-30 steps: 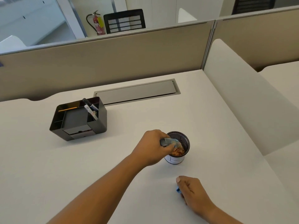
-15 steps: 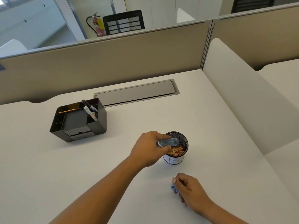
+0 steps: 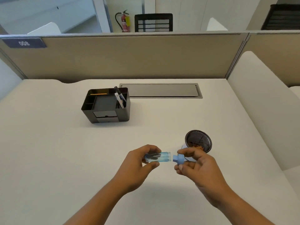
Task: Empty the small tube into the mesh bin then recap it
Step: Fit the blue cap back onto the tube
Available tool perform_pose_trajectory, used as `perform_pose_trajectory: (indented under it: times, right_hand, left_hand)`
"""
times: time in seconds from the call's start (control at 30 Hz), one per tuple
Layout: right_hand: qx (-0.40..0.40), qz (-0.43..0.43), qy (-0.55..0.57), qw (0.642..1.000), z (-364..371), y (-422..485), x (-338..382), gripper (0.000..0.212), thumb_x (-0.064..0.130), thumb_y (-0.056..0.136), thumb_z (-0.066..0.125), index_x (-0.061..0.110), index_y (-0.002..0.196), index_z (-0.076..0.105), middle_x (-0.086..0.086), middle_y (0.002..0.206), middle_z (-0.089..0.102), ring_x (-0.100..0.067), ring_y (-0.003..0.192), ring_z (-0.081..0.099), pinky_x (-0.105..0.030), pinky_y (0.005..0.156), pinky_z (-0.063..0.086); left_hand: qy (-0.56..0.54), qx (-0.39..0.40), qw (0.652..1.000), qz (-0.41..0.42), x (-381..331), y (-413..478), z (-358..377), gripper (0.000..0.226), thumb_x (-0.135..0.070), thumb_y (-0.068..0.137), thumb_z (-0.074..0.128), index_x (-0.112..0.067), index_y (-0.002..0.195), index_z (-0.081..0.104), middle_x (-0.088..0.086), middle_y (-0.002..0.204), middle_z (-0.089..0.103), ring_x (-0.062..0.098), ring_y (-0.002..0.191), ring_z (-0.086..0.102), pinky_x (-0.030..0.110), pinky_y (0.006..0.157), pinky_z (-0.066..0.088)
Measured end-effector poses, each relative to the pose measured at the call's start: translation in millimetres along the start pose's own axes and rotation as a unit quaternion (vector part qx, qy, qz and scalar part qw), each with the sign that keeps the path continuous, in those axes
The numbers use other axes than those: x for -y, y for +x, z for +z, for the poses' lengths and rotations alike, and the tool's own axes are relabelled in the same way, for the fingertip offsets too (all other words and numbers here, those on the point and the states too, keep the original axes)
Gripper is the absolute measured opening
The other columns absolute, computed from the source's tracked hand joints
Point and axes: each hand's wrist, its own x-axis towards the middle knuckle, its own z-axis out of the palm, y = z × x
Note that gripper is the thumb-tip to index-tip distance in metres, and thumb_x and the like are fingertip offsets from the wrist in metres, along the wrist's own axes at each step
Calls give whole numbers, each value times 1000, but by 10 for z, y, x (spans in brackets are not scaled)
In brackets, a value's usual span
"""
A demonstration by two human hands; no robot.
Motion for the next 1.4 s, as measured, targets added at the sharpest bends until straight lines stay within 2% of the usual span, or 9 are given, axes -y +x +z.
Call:
perform_pose_trajectory:
  times: [0.17, 0.27, 0.57, 0.77, 0.97, 1.13, 1.2, 1.3, 1.4]
  right_hand:
    - [19, -3, -58, 998, 294, -22, 41, 36, -4, 80, 75, 27, 98, 74, -7, 82, 79, -25, 78, 75, -30, 78, 63]
    - [52, -3, -103, 993, 477, -34, 61, 36, -2, 81, 75, 30, 99, 74, -11, 80, 79, -20, 75, 74, -25, 73, 61]
    - [105, -52, -204, 972, 919, -18, 145, 35, 6, 82, 76, 33, 104, 70, 4, 94, 77, -14, 74, 72, -18, 61, 54]
    - [118, -64, -216, 967, 1048, 55, 177, 38, -1, 82, 75, 32, 102, 72, 6, 99, 76, -14, 84, 72, -19, 67, 56]
    - [108, -54, -205, 971, 1092, 86, 131, 38, 3, 81, 78, 35, 101, 74, 10, 91, 78, -9, 74, 71, -14, 65, 54]
    - [105, -138, -223, 959, 1078, 108, 124, 45, -8, 80, 75, 31, 102, 74, 5, 106, 73, -21, 95, 71, -22, 77, 59]
    - [112, -170, -213, 955, 1064, 123, 142, 45, -11, 80, 73, 27, 103, 74, 5, 108, 72, -21, 101, 69, -22, 81, 58]
    - [123, -197, -207, 950, 1038, 143, 175, 42, -11, 80, 72, 23, 104, 74, 5, 110, 73, -20, 107, 68, -21, 83, 57]
    - [125, -181, -206, 953, 1004, 158, 235, 41, -6, 80, 75, 25, 106, 74, 4, 108, 74, -20, 102, 70, -20, 81, 57]
  left_hand:
    - [-44, -28, 999, -3, 176, -313, -213, 34, -19, 84, 73, -44, 104, 63, -29, 101, 69, -2, 96, 64, 7, 78, 45]
    - [-61, -33, 998, -1, 233, -434, -331, 33, -19, 84, 72, -45, 104, 64, -31, 103, 68, -2, 96, 64, 6, 79, 45]
    - [-70, 34, 997, -22, 459, -676, -749, 27, -35, 89, 66, -48, 113, 64, -24, 97, 70, 5, 90, 63, 9, 77, 47]
    - [-58, 39, 998, -8, 547, -664, -906, 29, -30, 90, 65, -42, 116, 64, -27, 91, 67, 2, 89, 63, 6, 76, 44]
    - [-19, 16, 999, 37, 586, -580, -982, 31, -22, 88, 69, -38, 114, 68, -30, 102, 66, -6, 100, 59, 1, 82, 38]
    - [-38, 44, 998, 7, 609, -526, -978, 31, -29, 88, 68, -45, 114, 65, -24, 98, 70, -6, 96, 61, 2, 77, 42]
    - [-77, 67, 995, -9, 596, -512, -977, 27, -32, 89, 67, -46, 112, 65, -17, 89, 74, -1, 89, 66, 8, 75, 46]
    - [-162, 127, 978, -20, 538, -496, -989, 20, -35, 93, 61, -31, 111, 70, -4, 90, 76, 11, 76, 71, 31, 85, 53]
    - [-268, 163, 949, -41, 504, -499, -998, 24, -33, 96, 55, -18, 107, 72, 4, 89, 75, 20, 68, 68, 31, 78, 52]
